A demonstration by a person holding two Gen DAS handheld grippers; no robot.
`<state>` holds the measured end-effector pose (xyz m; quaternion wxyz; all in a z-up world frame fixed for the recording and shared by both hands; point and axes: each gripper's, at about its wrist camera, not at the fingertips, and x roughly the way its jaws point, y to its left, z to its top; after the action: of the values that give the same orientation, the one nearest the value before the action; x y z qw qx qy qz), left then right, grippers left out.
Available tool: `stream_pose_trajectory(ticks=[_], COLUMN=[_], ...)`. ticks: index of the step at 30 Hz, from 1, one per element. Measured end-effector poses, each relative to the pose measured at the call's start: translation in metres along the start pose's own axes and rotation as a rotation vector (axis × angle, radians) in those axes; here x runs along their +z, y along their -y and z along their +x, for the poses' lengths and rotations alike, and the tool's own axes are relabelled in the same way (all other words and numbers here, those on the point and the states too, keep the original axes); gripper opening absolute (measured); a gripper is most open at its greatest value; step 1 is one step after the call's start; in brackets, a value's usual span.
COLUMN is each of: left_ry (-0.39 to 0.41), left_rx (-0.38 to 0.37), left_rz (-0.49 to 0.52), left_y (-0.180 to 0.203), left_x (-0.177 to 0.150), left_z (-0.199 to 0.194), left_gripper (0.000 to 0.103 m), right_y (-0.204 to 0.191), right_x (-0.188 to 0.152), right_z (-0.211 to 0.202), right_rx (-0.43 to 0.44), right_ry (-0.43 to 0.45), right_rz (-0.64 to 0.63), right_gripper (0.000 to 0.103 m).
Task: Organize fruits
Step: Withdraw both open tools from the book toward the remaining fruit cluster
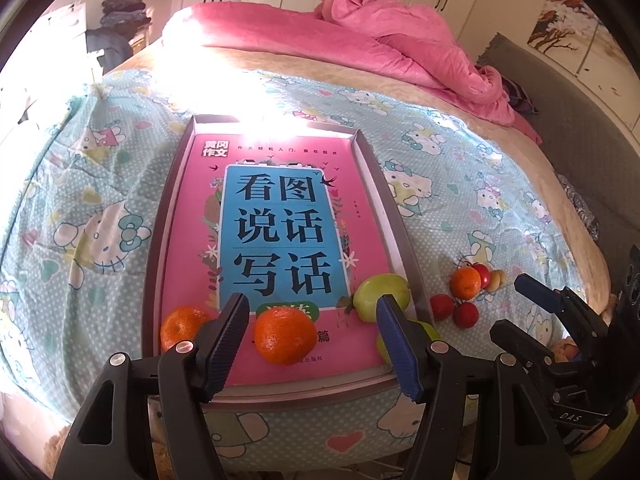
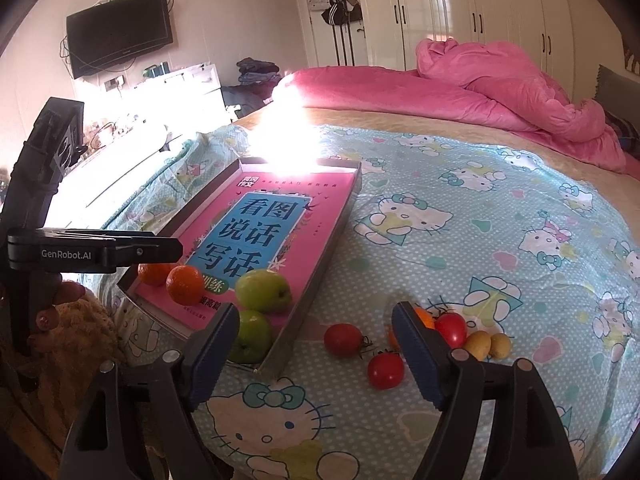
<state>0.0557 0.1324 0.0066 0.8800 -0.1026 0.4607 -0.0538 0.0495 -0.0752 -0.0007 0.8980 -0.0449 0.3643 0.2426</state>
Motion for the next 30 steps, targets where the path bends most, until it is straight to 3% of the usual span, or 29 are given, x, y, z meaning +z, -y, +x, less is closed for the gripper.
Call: stream_pose_trajectory(ticks=[30], left_ry=[0.029], left_rx=[-0.019], left_rz=[0.07], left_y=[0.041], left_x=[-0.002], left_z=[-0.015], left_gripper=[0.068], right_y=[0.038], right_x=[-0.009], right_z=[-0.036], right_rx=[-0.056], right_ry=[0.035], right_rz=[0.095], right_gripper=[0.08])
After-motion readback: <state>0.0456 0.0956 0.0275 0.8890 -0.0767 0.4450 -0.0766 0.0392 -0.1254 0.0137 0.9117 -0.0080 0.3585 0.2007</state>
